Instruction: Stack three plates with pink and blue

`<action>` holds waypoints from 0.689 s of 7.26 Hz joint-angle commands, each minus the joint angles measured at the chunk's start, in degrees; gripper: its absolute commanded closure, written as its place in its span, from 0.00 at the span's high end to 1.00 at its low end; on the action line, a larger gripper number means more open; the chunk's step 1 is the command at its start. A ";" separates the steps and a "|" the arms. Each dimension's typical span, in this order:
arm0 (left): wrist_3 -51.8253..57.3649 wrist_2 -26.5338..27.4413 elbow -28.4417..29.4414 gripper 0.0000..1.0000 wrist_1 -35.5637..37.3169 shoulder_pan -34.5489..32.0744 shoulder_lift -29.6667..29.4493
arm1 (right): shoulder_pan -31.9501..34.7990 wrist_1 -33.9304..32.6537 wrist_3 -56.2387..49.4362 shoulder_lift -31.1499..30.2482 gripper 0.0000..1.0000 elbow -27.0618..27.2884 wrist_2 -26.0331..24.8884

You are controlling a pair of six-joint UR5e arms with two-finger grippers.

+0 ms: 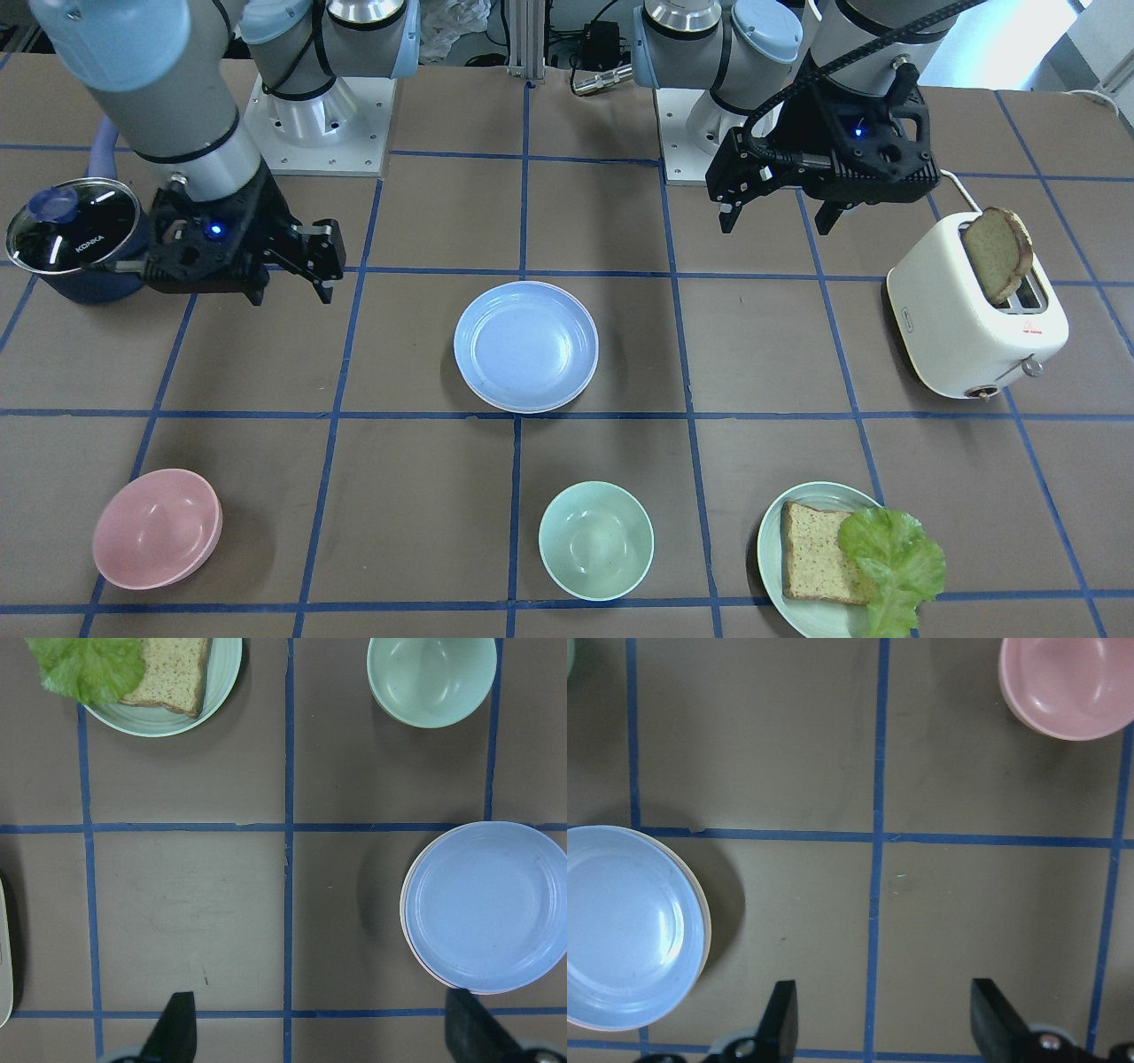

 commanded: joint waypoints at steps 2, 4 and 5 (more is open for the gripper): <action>0.00 0.06 -0.01 1.00 0.03 0.00 0.00 | -0.56 4.79 -0.46 -2.28 1.00 -1.74 -0.47; 0.00 0.06 -0.01 1.00 0.03 0.00 0.00 | -0.39 8.13 -0.46 -2.63 1.00 -3.67 -0.38; 0.00 0.14 -0.01 1.00 0.03 0.00 0.09 | -0.13 9.98 -0.37 -3.24 1.00 -4.73 -0.03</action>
